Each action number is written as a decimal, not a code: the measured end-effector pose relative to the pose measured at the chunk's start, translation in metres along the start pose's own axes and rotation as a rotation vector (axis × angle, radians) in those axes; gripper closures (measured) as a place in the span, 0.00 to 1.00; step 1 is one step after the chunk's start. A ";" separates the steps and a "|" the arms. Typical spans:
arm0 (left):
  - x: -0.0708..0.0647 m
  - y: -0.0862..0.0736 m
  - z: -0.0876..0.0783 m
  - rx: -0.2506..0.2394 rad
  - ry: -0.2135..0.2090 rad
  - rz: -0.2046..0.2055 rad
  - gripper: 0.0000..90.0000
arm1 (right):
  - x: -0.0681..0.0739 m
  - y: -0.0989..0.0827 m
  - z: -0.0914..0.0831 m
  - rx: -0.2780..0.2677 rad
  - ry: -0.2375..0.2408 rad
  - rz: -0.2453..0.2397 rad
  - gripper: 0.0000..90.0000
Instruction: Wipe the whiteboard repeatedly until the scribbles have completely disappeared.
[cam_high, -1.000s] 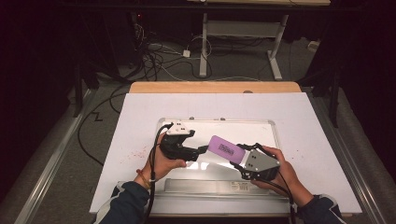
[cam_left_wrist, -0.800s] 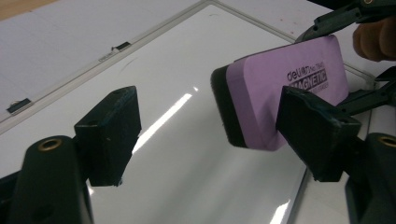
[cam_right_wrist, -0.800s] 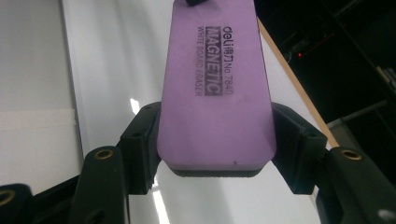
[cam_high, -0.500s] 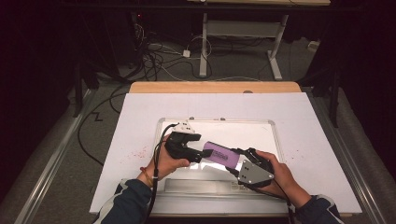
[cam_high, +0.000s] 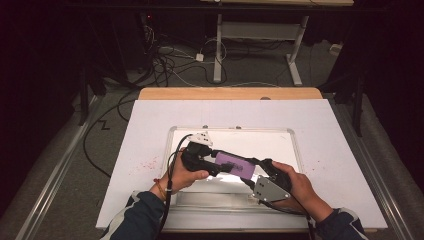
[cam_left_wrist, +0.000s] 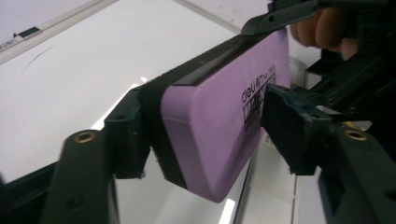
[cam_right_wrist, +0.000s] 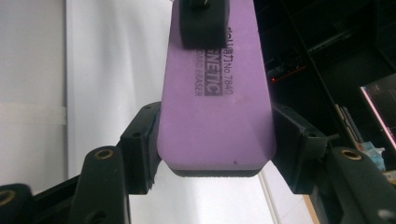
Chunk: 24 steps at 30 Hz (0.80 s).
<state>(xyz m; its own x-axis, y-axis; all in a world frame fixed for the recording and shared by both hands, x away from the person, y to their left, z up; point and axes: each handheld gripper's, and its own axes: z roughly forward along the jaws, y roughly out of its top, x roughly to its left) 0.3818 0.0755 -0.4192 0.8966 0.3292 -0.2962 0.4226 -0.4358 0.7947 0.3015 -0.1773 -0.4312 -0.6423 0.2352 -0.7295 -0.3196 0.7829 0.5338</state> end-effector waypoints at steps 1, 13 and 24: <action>0.000 0.000 -0.001 0.002 -0.002 0.004 0.43 | -0.001 -0.001 0.000 -0.001 0.001 -0.001 0.46; -0.008 0.002 -0.013 -0.097 -0.012 0.061 0.62 | -0.002 -0.004 0.004 0.025 -0.041 0.013 0.44; -0.013 -0.015 -0.038 -0.174 0.370 0.146 0.68 | -0.019 -0.018 -0.005 0.026 -0.017 0.197 0.39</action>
<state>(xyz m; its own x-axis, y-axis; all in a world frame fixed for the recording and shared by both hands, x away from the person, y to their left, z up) 0.3588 0.1094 -0.4068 0.8240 0.5665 0.0103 0.2378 -0.3624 0.9012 0.3161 -0.1992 -0.4246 -0.6788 0.3946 -0.6193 -0.1706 0.7355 0.6557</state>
